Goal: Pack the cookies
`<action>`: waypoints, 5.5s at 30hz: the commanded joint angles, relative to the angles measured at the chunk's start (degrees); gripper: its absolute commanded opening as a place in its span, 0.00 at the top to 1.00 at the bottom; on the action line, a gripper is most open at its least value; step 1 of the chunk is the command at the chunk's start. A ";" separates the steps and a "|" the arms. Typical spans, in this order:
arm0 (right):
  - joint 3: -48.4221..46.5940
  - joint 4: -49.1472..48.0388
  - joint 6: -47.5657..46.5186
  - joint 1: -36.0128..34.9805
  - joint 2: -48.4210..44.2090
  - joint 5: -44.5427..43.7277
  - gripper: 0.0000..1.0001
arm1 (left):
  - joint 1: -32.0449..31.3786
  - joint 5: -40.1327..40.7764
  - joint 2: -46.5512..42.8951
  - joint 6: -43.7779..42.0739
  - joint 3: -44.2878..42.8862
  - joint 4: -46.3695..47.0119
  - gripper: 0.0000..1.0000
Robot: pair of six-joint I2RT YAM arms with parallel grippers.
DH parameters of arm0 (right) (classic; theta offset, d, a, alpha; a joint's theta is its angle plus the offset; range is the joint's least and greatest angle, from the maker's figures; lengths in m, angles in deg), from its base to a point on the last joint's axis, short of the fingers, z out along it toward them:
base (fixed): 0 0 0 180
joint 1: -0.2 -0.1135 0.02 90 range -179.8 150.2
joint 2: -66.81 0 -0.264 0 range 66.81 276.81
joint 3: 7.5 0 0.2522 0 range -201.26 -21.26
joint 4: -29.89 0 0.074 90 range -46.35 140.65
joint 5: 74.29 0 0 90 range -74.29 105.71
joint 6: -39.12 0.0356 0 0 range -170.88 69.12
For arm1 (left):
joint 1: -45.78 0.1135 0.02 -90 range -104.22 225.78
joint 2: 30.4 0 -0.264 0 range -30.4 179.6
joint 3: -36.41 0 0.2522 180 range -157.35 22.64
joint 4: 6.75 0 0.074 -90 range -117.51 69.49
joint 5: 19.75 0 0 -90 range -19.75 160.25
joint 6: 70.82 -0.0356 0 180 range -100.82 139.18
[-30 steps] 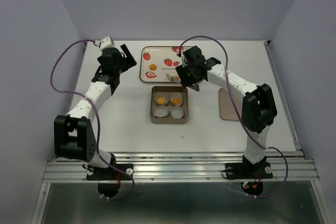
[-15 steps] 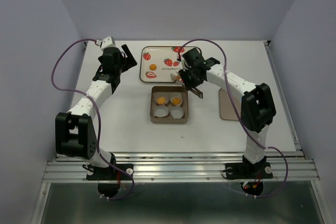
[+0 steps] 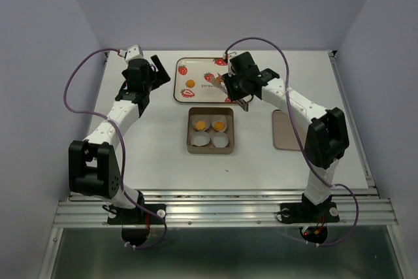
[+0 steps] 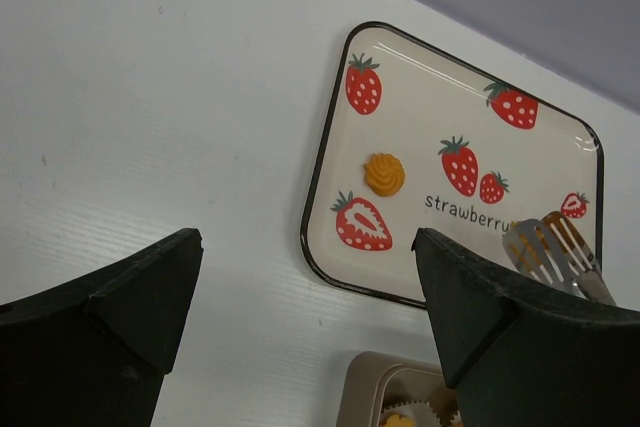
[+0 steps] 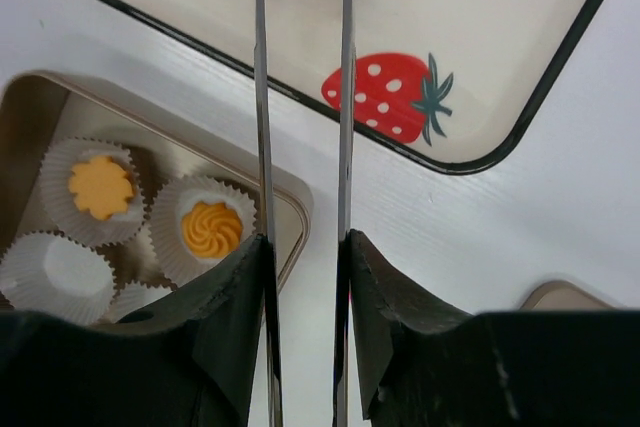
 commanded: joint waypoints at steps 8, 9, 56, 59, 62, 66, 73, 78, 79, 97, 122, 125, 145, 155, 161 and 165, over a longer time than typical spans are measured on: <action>5.00 -7.22 -0.41 -0.14 -11.49 4.03 0.82 | -0.19 -0.63 -4.61 0.34 -0.20 1.53 0.01; 6.41 -7.40 -0.41 -0.14 -12.72 5.52 0.82 | -0.19 -1.06 -4.79 0.60 0.07 1.62 0.01; 28.84 11.15 1.88 -15.78 -31.45 1.58 0.67 | -6.79 2.10 -16.30 4.56 12.02 0.74 0.01; 28.75 10.18 1.87 -15.78 -31.27 1.59 0.59 | -6.70 2.10 -16.39 4.65 12.20 0.66 0.01; 28.40 10.00 1.87 -15.78 -30.75 0.97 0.53 | -6.79 2.27 -16.74 4.65 12.46 0.66 0.01; 27.70 10.71 1.79 -15.78 -30.65 1.14 0.50 | -6.78 2.89 -17.35 4.38 12.55 0.66 0.01; 26.47 10.88 1.87 -15.78 -32.15 0.88 0.48 | -6.78 2.98 -17.18 4.03 12.11 0.48 0.01; 23.83 9.66 1.26 -15.78 -33.82 1.85 0.49 | -6.70 3.15 -16.92 3.86 11.59 0.48 0.01; 23.48 9.48 1.08 -15.78 -33.91 1.85 0.49 | -6.70 3.24 -16.83 3.85 11.58 0.48 0.01; 7.50 -9.94 -6.65 -10.80 -16.88 -4.32 0.51 | -5.12 5.09 -13.05 3.24 6.84 -0.66 0.01; -26.00 -7.49 -12.36 -6.38 21.02 -0.62 0.39 | -3.01 7.46 -16.57 4.21 9.21 -0.57 0.01; -26.97 -6.61 -12.28 -6.38 22.42 -0.09 0.39 | -2.92 7.46 -16.39 4.38 9.12 -0.57 0.01; -25.74 -4.06 -7.62 -4.80 22.96 2.46 0.43 | -2.57 8.16 -16.56 4.82 9.04 -1.10 0.01; -25.92 -4.06 -5.60 -3.66 22.69 4.92 0.48 | -2.65 7.98 -16.74 5.26 9.04 -1.10 0.01; -26.10 -3.36 -5.16 -3.66 22.52 8.00 0.59 | -2.65 8.16 -16.92 5.26 8.95 -1.19 0.01; -25.30 -3.53 -4.98 -3.66 21.29 7.56 0.65 | -2.65 8.07 -16.83 5.35 8.86 -1.19 0.01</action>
